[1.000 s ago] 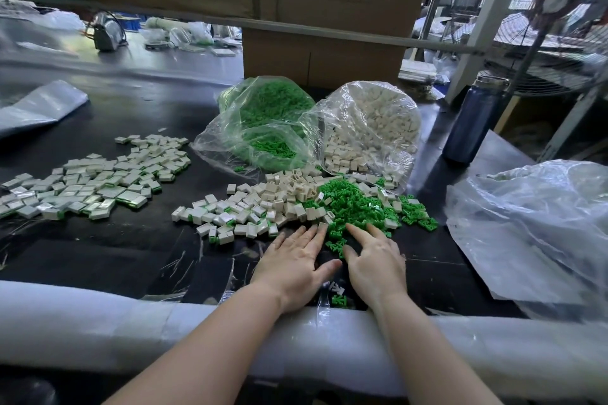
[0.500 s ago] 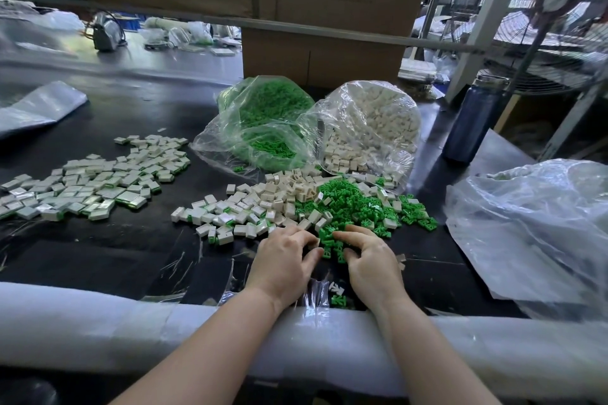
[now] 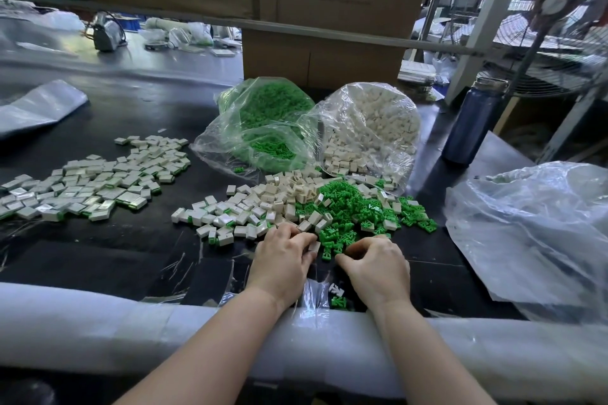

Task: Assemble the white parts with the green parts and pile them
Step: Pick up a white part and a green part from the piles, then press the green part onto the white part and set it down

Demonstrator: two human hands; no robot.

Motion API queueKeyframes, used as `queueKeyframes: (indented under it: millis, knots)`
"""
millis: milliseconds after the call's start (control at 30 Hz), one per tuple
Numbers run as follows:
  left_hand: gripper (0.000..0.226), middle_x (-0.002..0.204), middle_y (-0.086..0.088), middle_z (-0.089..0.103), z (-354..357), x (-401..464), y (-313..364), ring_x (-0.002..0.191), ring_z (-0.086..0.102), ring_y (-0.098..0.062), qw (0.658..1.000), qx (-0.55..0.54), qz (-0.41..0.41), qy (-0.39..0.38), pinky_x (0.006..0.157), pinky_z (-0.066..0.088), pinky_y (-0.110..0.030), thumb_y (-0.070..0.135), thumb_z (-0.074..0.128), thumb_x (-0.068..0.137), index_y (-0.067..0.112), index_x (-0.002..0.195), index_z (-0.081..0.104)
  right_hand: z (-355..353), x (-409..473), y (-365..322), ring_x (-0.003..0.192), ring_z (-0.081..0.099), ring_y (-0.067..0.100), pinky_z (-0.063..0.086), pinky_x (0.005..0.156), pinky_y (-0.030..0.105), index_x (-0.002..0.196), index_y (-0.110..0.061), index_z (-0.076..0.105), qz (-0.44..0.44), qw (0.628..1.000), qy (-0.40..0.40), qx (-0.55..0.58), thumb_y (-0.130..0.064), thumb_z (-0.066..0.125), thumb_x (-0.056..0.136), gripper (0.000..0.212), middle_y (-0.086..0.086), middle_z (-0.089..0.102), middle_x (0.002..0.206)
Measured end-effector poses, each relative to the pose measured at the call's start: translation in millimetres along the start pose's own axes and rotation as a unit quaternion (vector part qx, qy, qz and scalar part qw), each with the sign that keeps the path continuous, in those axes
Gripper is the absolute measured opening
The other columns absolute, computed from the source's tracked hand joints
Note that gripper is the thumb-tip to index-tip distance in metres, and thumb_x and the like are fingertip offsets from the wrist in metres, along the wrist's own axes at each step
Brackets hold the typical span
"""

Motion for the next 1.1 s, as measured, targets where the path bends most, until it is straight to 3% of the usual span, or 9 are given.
queueKeyframes:
  millis: [233, 400, 533, 633, 733, 867, 1000, 1100]
  knots:
    - [0.021, 0.116, 0.005, 0.047, -4, -2, 2, 0.115, 0.038, -0.013, 0.999, -0.036, -0.002, 0.008, 0.103, 0.032, -0.03, 0.032, 0.055, 0.09, 0.026, 0.111, 0.054, 2, -1, -2, 0.107, 0.047, 0.013, 0.028, 0.095, 0.035, 0.08, -0.034, 0.057, -0.033, 0.999, -0.012, 0.016, -0.036, 0.07, 0.08, 0.013, -0.013, 0.053, 0.093]
    - [0.015, 0.099, 0.007, 0.057, -12, -5, 8, 0.098, 0.049, -0.014, 0.997, -0.07, 0.005, 0.021, 0.094, 0.04, -0.033, 0.022, 0.063, 0.086, 0.026, 0.099, 0.056, 3, -1, -4, 0.104, 0.048, 0.013, 0.02, 0.08, 0.028, 0.079, -0.032, 0.053, -0.056, 0.998, -0.013, 0.039, -0.031, 0.07, 0.08, 0.017, -0.012, 0.059, 0.096]
    - [0.008, 0.077, 0.016, 0.052, -13, -7, 9, 0.088, 0.054, -0.014, 0.993, -0.113, 0.005, 0.022, 0.09, 0.045, -0.037, 0.017, 0.062, 0.086, 0.022, 0.091, 0.059, 2, -2, -8, 0.094, 0.054, 0.016, 0.037, 0.089, 0.035, 0.075, -0.03, 0.052, -0.085, 0.993, -0.006, 0.081, -0.023, 0.07, 0.08, 0.021, -0.013, 0.058, 0.082]
    - [0.01, 0.078, 0.014, 0.054, -13, -7, 8, 0.085, 0.057, -0.013, 0.991, -0.13, 0.0, 0.024, 0.086, 0.049, -0.035, 0.016, 0.063, 0.086, 0.023, 0.091, 0.059, 1, -3, -9, 0.082, 0.056, 0.017, 0.045, 0.087, 0.041, 0.076, -0.025, 0.052, -0.095, 0.985, -0.005, 0.141, -0.017, 0.069, 0.083, 0.02, -0.011, 0.058, 0.076]
    - [0.013, 0.084, 0.009, 0.06, -13, -6, 7, 0.085, 0.058, -0.013, 0.99, -0.142, 0.002, 0.025, 0.083, 0.05, -0.032, 0.015, 0.064, 0.085, 0.023, 0.096, 0.062, 1, -3, -9, 0.077, 0.058, 0.013, 0.05, 0.078, 0.031, 0.081, -0.02, 0.055, -0.111, 0.977, 0.0, 0.184, -0.011, 0.066, 0.085, 0.015, -0.009, 0.06, 0.076]
    - [0.022, 0.087, 0.012, 0.058, -13, -6, 5, 0.081, 0.057, -0.007, 0.988, -0.15, 0.011, 0.026, 0.081, 0.048, -0.019, 0.013, 0.063, 0.086, 0.025, 0.105, 0.065, 0, -3, -8, 0.073, 0.058, 0.006, 0.046, 0.065, 0.013, 0.076, -0.026, 0.056, -0.122, 0.969, 0.004, 0.215, -0.007, 0.063, 0.086, 0.023, -0.011, 0.061, 0.073]
    - [0.022, 0.091, 0.014, 0.056, -13, -6, 5, 0.086, 0.056, -0.007, 0.985, -0.173, 0.01, 0.016, 0.083, 0.045, -0.019, 0.016, 0.062, 0.087, 0.027, 0.106, 0.067, 1, -2, -7, 0.076, 0.061, 0.003, 0.047, 0.069, 0.011, 0.085, -0.024, 0.063, -0.108, 0.963, 0.0, 0.246, -0.01, 0.067, 0.085, 0.014, -0.012, 0.064, 0.077]
    - [0.014, 0.086, 0.01, 0.064, -11, -6, 2, 0.08, 0.062, -0.008, 0.974, -0.227, -0.01, 0.0, 0.08, 0.05, -0.023, 0.02, 0.064, 0.086, 0.031, 0.094, 0.066, 1, -2, -7, 0.07, 0.06, -0.001, 0.047, 0.067, 0.009, 0.081, -0.024, 0.065, -0.105, 0.958, -0.003, 0.267, -0.012, 0.07, 0.082, 0.012, -0.012, 0.065, 0.073]
Point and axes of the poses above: each hand's wrist, its own x-axis towards the middle knuckle, its own z-axis out of the palm, y = z × x, the point moved 5 cm from there along x, towards the middle knuckle
